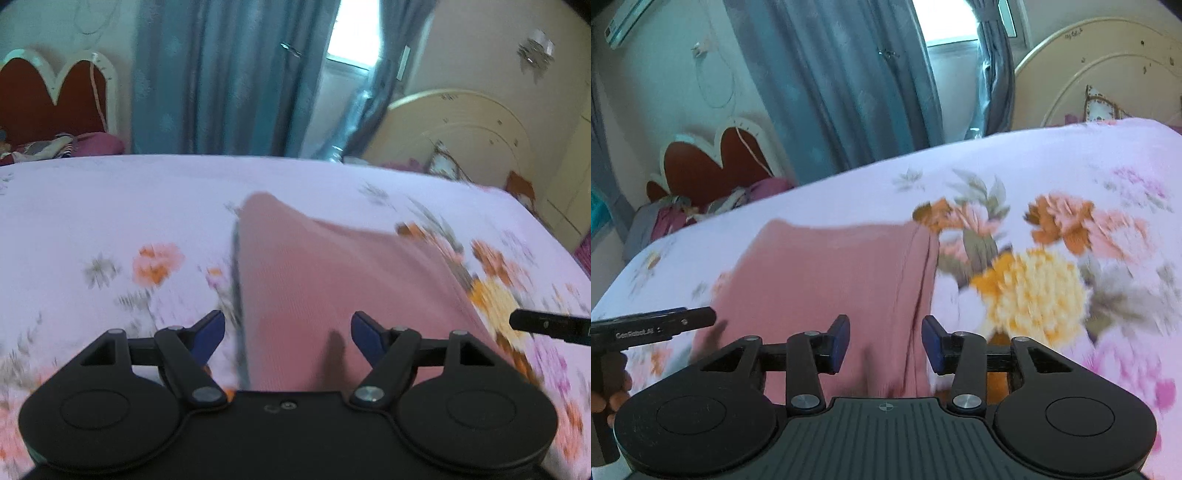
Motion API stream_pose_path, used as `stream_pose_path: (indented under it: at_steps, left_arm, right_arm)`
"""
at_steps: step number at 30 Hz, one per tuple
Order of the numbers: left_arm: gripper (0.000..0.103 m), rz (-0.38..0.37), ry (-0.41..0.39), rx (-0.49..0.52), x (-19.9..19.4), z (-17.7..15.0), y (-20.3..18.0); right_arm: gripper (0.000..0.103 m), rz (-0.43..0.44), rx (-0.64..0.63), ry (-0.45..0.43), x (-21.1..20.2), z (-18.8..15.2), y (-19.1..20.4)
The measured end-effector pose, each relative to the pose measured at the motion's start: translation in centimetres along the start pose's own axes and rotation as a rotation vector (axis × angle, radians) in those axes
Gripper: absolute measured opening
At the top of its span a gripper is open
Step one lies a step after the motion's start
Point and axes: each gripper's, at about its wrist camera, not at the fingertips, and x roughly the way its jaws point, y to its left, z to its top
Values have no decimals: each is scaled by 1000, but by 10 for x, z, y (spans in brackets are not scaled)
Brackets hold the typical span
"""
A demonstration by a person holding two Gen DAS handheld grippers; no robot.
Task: Fold small clothes
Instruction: 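Open the right gripper and release the folded sweatshirt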
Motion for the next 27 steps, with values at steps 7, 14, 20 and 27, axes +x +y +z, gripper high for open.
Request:
stream_pose_path:
  at_steps: [7, 14, 20, 27]
  left_arm:
    - [65, 24, 0, -111, 44, 35, 23]
    - [48, -3, 21, -139, 78, 40, 31]
    - [41, -17, -12, -96, 78, 28, 19]
    - [45, 28, -26, -27, 79, 28, 14]
  right_arm:
    - [43, -44, 117, 52, 69, 32, -13]
    - [15, -81, 136, 96, 108, 36, -20]
    - [4, -186, 28, 28, 105, 19, -26]
    - [5, -227, 1, -51, 88, 33, -11]
